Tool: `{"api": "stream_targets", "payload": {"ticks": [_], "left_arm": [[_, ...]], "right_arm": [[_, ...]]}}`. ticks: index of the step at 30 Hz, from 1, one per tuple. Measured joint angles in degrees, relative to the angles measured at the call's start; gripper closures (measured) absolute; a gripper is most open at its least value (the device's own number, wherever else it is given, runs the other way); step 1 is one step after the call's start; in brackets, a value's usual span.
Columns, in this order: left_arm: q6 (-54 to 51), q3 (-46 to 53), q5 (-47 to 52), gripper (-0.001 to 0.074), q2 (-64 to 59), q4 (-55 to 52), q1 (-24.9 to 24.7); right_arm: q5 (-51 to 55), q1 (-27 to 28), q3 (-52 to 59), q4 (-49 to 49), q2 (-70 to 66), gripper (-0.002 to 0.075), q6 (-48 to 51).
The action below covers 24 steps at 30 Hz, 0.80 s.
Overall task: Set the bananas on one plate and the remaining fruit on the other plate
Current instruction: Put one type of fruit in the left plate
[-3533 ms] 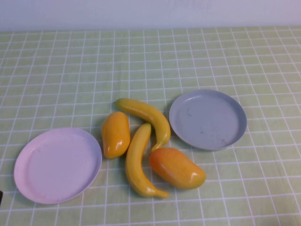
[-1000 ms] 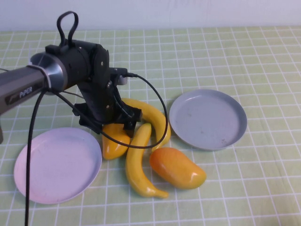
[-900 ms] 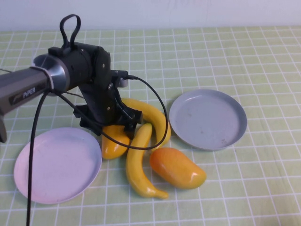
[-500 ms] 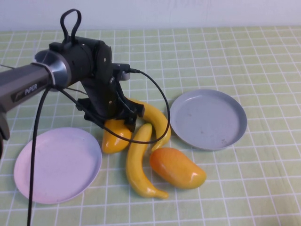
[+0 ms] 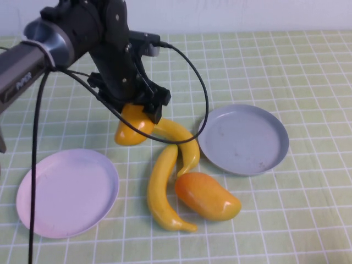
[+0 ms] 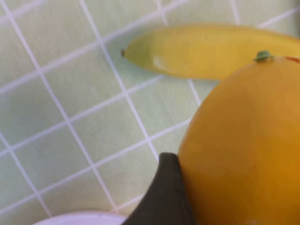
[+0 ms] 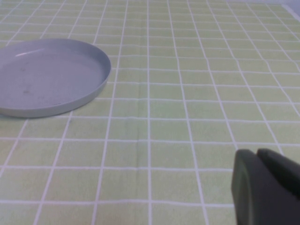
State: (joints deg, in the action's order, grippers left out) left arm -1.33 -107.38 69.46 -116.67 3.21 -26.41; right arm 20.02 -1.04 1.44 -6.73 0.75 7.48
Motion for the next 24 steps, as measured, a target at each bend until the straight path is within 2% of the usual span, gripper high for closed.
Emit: {"api": "stream_targets", "payload": {"ticks": [4, 8, 13, 17, 24], "left_arm": [[-1.55, 0.02, 0.63, 0.0181, 3.80, -0.32, 0.00], [-1.67, 4.67, 0.83, 0.0181, 11.32, -2.24, 0.00], [-0.79, 16.30, 1.06, 0.0181, 22.39, -3.62, 0.00], [3.06, 28.01, 1.18, 0.0181, 29.29, -9.66, 0.00], [10.83, 44.61, -2.23, 0.0181, 32.56, -18.83, 0.72]], "right_arm": [[0.00, 0.00, 0.00, 0.00, 0.00, 0.0743, 0.00], [0.00, 0.00, 0.00, 0.00, 0.00, 0.0743, 0.00], [0.00, 0.00, 0.00, 0.00, 0.00, 0.0743, 0.00], [0.00, 0.00, 0.00, 0.00, 0.00, 0.0743, 0.00], [0.00, 0.00, 0.00, 0.00, 0.00, 0.0743, 0.00]]}}
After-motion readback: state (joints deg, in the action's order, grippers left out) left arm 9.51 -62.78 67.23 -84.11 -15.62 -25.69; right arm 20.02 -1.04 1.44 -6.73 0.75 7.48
